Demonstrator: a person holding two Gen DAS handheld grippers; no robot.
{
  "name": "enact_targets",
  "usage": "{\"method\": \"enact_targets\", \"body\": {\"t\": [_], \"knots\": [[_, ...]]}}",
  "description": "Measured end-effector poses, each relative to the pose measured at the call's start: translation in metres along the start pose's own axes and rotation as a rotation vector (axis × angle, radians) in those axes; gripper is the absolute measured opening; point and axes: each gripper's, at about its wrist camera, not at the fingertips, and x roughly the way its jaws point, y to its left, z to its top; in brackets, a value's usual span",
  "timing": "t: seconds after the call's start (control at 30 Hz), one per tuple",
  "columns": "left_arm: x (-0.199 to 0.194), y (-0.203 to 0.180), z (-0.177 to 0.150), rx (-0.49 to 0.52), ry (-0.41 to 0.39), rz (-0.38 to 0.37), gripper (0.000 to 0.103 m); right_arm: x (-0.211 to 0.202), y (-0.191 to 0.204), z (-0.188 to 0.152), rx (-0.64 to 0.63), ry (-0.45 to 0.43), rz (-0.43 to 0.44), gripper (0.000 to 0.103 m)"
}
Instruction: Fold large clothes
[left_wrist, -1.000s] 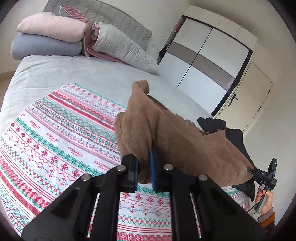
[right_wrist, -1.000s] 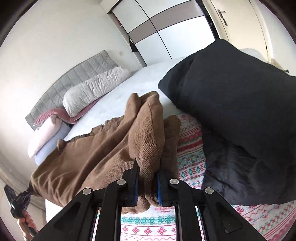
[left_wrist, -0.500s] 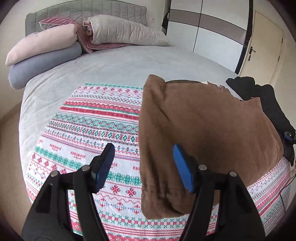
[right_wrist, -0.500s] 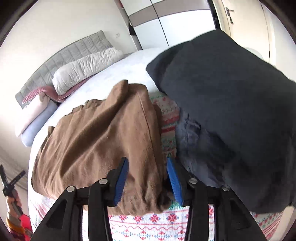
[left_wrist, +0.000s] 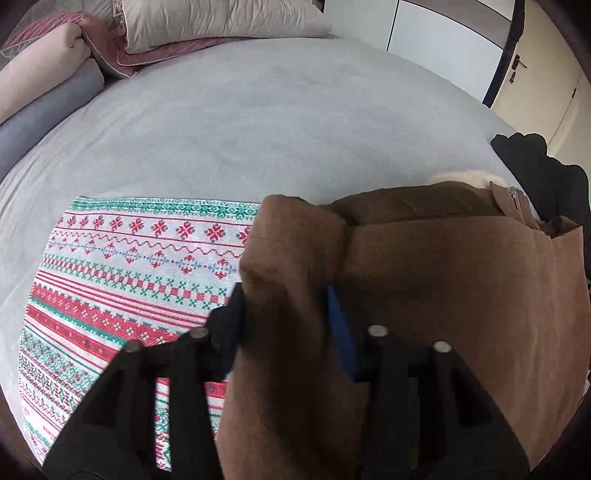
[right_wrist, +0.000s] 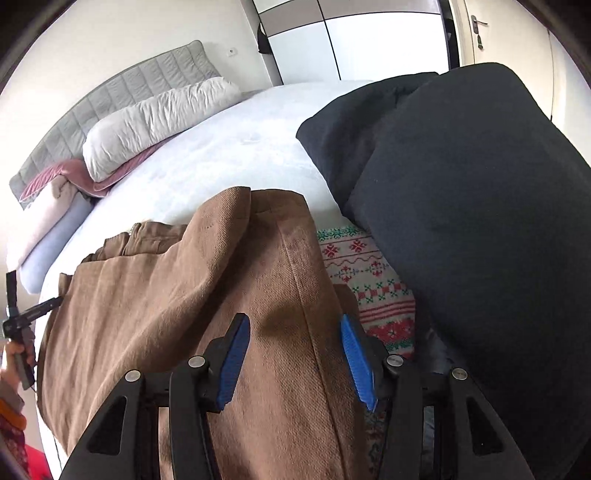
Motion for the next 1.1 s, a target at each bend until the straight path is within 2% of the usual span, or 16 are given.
{"method": "enact_targets", "body": {"t": [0.07,0.17,0.2,0.23,0.3,0.37,0.43,0.5,0.57,0.67,0.77,0.83,0.87,1.0,1.07,1.1], "knots": [[-0.015,-0.008,-0.005,0.003,-0.080,-0.001,0.007,0.008,-0.001,0.001,0.010,0.011,-0.012,0.052],[-0.074,0.001,-0.013,-0.024,-0.363,-0.050,0.007,0.012,-0.002,0.001,0.033,0.008,-0.011,0.052],[-0.078,0.018,-0.009,-0.087,-0.399,-0.027,0.007,0.013,-0.003,0.001,0.035,0.006,-0.011,0.052],[-0.069,0.037,-0.006,-0.169,-0.366,0.012,0.007,0.016,-0.003,0.002,0.035,0.005,-0.015,0.052],[-0.027,0.063,-0.003,-0.279,-0.192,0.077,0.008,0.020,-0.002,0.004,0.041,0.007,-0.024,0.052],[0.009,0.062,-0.014,-0.289,-0.031,0.104,0.010,0.023,0.001,0.005,0.046,0.013,-0.026,0.052],[0.005,0.053,-0.020,-0.261,-0.067,0.150,0.013,0.025,0.007,0.008,0.014,0.022,-0.061,0.052],[-0.015,0.040,-0.017,-0.214,-0.144,0.167,0.043,0.022,0.014,0.013,-0.015,0.022,-0.064,0.052],[-0.036,0.023,-0.011,-0.150,-0.208,0.140,0.058,0.018,0.024,0.021,-0.030,0.014,-0.050,0.054],[-0.054,-0.010,0.004,-0.055,-0.209,0.085,0.061,0.020,0.040,0.038,-0.013,-0.012,0.003,0.064],[-0.056,-0.052,0.013,0.005,-0.175,-0.039,0.070,0.019,0.062,0.047,-0.015,-0.065,0.007,0.066],[-0.053,-0.081,0.012,0.046,-0.149,-0.102,0.070,0.013,0.077,0.048,-0.053,-0.151,-0.134,0.066],[-0.052,-0.096,0.008,0.063,-0.142,-0.126,0.070,0.011,0.084,0.048,-0.071,-0.189,-0.139,0.066],[-0.035,-0.147,0.001,0.126,-0.123,-0.171,0.070,0.023,0.103,0.049,-0.076,-0.144,0.075,0.066],[-0.019,-0.161,0.000,0.132,-0.105,-0.148,0.068,0.043,0.115,0.051,-0.114,-0.092,0.059,0.066],[-0.013,-0.166,-0.003,0.120,-0.096,-0.127,0.053,0.059,0.118,0.052,-0.123,-0.043,0.028,0.064]]}}
